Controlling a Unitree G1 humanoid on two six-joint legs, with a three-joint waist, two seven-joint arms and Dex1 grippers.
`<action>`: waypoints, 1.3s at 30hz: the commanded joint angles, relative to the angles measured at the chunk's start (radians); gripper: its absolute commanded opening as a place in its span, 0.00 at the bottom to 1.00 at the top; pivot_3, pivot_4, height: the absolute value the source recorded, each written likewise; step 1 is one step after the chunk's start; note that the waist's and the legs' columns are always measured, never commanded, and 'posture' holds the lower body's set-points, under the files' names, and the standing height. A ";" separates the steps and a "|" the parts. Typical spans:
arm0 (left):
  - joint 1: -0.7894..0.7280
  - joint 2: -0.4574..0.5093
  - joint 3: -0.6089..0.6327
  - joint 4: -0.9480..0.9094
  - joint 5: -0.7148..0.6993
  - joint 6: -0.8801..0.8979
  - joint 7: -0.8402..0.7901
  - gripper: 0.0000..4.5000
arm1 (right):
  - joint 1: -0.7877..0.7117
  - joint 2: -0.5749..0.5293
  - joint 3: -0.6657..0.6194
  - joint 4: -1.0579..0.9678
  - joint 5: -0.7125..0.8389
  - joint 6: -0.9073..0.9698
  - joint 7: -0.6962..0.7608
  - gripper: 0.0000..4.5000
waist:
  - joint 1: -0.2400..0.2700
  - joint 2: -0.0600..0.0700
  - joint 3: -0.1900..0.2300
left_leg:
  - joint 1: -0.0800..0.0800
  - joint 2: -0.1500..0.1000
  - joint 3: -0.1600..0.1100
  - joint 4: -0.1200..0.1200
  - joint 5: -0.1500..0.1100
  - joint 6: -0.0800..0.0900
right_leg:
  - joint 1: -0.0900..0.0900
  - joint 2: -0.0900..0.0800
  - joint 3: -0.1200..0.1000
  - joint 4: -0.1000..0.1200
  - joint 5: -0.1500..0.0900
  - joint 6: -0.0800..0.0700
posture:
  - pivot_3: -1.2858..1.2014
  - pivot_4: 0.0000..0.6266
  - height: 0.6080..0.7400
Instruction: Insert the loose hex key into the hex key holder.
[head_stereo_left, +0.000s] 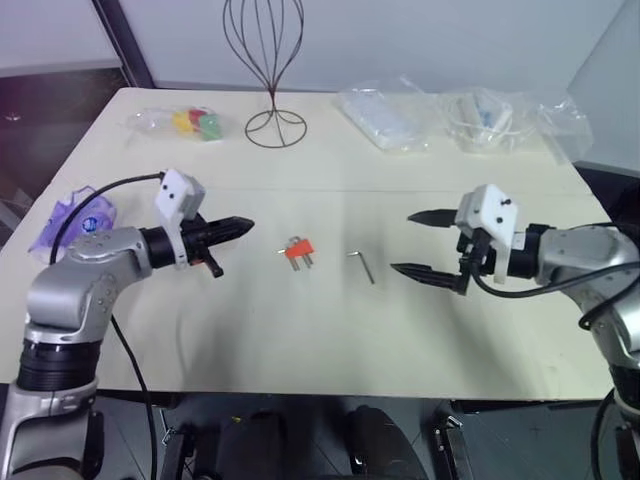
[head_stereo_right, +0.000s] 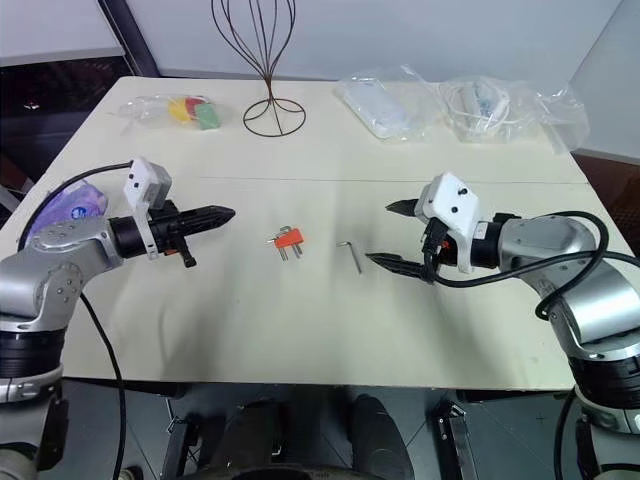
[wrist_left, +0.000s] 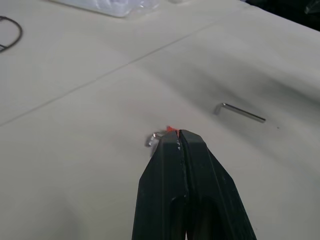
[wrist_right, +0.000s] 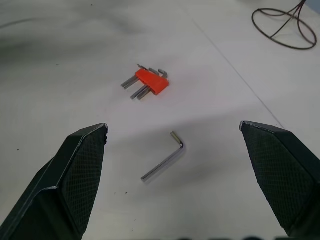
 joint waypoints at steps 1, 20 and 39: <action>0.012 0.022 0.005 -0.042 0.004 -0.028 -0.014 0.00 | -0.019 -0.012 -0.029 -0.020 0.007 -0.015 -0.001 0.98 | 0.000 0.000 0.000 | 0.000 0.000 0.000 0.000 0.000 0.000 | 0.000 0.000 0.000 0.000 0.000 0.000 | 0.52 0.24 1.00; 0.007 -0.016 -0.008 -0.060 0.001 -0.008 0.032 0.00 | -0.035 0.008 0.005 0.013 -0.030 -0.051 -0.034 0.98 | 0.001 0.000 0.000 | 0.000 0.000 0.000 0.000 0.000 0.000 | 0.000 0.000 0.000 0.000 0.000 0.000 | 0.52 0.24 1.00; 0.032 -0.016 0.000 -0.122 -0.002 0.017 0.127 0.00 | -0.110 0.190 0.145 0.144 -0.215 -0.182 -0.169 0.98 | -0.002 0.000 0.000 | 0.000 0.001 0.000 0.000 0.000 0.000 | -0.001 0.000 0.000 0.001 0.000 0.000 | 0.52 0.24 1.00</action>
